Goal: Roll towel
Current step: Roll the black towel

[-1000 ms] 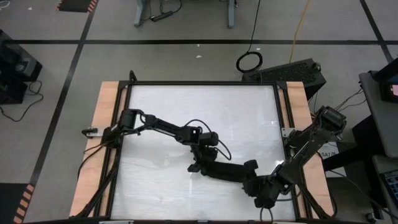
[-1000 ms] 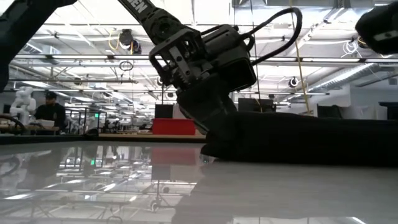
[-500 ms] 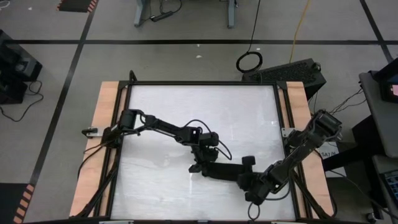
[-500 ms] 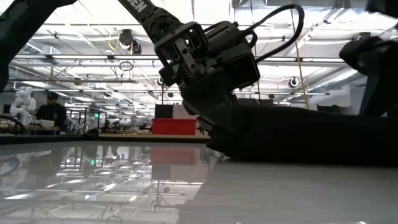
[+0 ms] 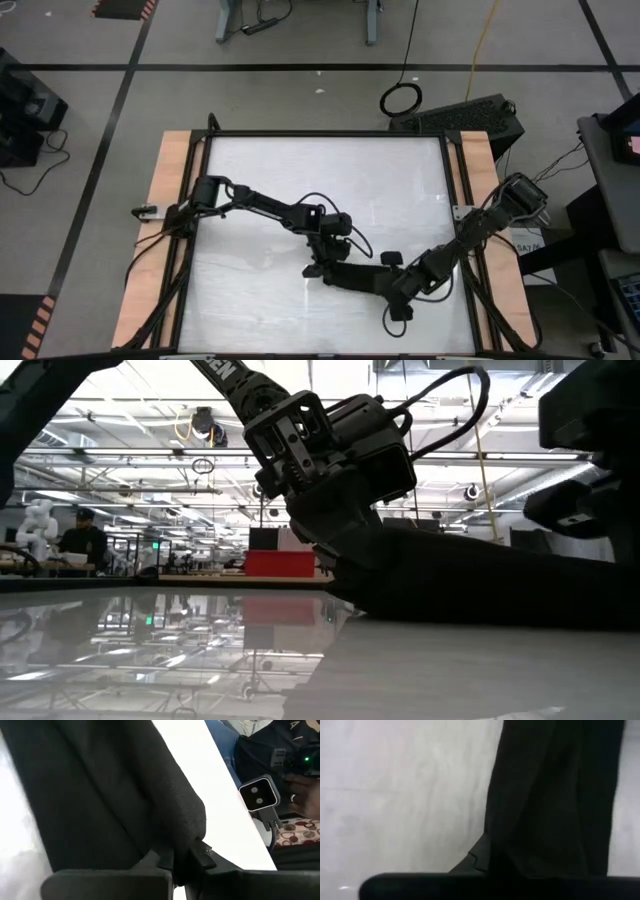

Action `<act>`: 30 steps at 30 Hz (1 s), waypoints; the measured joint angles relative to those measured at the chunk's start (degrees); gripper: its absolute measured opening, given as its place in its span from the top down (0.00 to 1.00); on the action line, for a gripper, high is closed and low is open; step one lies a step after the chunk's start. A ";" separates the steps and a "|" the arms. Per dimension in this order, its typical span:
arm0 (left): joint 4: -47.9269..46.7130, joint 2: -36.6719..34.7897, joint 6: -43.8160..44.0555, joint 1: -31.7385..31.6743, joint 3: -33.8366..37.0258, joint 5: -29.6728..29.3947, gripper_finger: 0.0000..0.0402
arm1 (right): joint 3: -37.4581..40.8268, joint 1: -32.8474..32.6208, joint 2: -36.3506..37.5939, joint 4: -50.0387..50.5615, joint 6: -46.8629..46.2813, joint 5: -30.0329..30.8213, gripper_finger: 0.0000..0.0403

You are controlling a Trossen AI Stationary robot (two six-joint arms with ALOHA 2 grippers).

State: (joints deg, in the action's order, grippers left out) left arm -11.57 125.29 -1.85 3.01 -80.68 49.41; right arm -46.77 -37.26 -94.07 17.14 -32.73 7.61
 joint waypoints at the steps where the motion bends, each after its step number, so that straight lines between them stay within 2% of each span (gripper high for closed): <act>1: -0.33 0.01 0.02 0.00 0.00 -0.02 0.96 | 0.41 0.48 0.28 -0.79 -0.08 -1.24 0.98; 5: -1.90 -0.37 -0.04 0.00 0.00 -0.07 0.88 | 2.42 2.06 2.25 -2.09 -1.27 -4.63 0.97; 9: -3.03 -2.30 -0.53 0.27 0.02 -0.89 0.71 | 5.80 3.16 5.76 -5.05 -2.69 -8.24 0.99; 12: -4.45 -4.63 -3.29 0.86 0.02 -4.61 0.59 | 8.81 4.02 8.85 -9.10 -4.01 -9.39 0.99; 16: -6.53 -8.51 -11.88 4.14 0.02 -16.61 0.49 | 13.27 5.10 12.25 -14.05 -5.83 -10.48 0.99; 19: -5.71 -10.51 -19.87 9.35 -0.04 -27.68 0.48 | 16.59 6.25 14.10 -18.57 -6.94 -11.29 0.99; 22: -4.63 -10.51 -26.88 14.29 0.00 -40.09 0.47 | 19.42 7.59 15.11 -22.78 -7.93 -12.89 1.00; 24: -2.30 -9.88 -30.52 16.57 0.00 -46.29 0.47 | 20.86 8.47 15.37 -24.68 -8.70 -14.27 1.00; 27: 0.07 -9.20 -32.04 19.07 0.00 -56.99 0.47 | 22.41 9.73 15.33 -26.44 -9.85 -15.97 1.00; 30: 0.85 -9.24 -32.05 19.39 0.00 -62.41 0.47 | 22.71 11.00 15.33 -26.31 -10.12 -18.14 1.00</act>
State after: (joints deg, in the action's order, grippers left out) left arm -10.72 116.05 -33.89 22.40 -80.68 -13.01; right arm -24.06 -26.26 -78.74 -9.17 -42.85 -10.53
